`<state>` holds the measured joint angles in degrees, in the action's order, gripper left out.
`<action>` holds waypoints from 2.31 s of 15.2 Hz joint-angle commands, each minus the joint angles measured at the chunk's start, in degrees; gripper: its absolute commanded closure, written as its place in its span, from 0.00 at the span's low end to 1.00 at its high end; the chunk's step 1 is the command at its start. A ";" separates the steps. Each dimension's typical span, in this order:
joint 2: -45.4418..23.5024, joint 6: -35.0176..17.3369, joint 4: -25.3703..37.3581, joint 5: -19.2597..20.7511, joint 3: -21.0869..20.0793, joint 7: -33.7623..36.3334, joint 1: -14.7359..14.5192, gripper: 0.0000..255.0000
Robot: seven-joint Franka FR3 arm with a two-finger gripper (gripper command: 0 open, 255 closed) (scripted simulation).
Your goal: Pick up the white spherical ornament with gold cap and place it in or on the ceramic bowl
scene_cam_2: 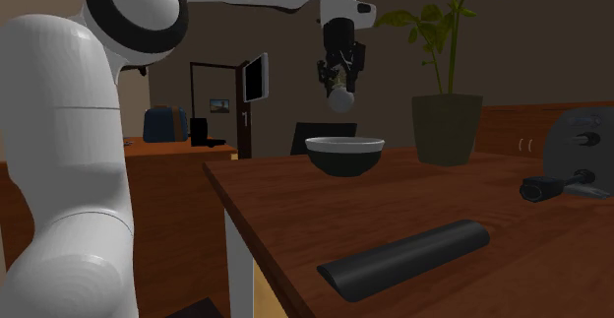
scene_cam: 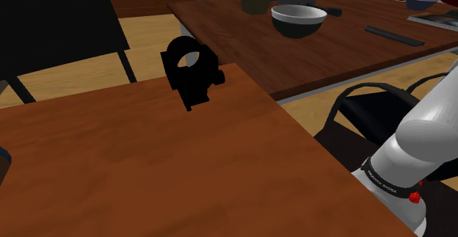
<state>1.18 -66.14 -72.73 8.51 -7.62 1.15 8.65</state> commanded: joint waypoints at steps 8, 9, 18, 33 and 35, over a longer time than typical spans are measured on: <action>3.68 -7.53 -11.03 -0.65 0.91 -0.58 0.75 1.00; 4.11 -8.43 -12.35 -0.72 0.95 -0.50 0.77 1.00; 5.60 -11.87 -17.27 -0.98 1.08 -0.21 0.82 1.00; 0.55 -3.10 -3.60 -0.20 0.20 -0.05 0.25 0.00; 0.54 -3.10 -3.60 -0.20 0.20 -0.05 0.25 0.00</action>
<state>1.77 -69.33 -76.44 8.31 -7.41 1.10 8.91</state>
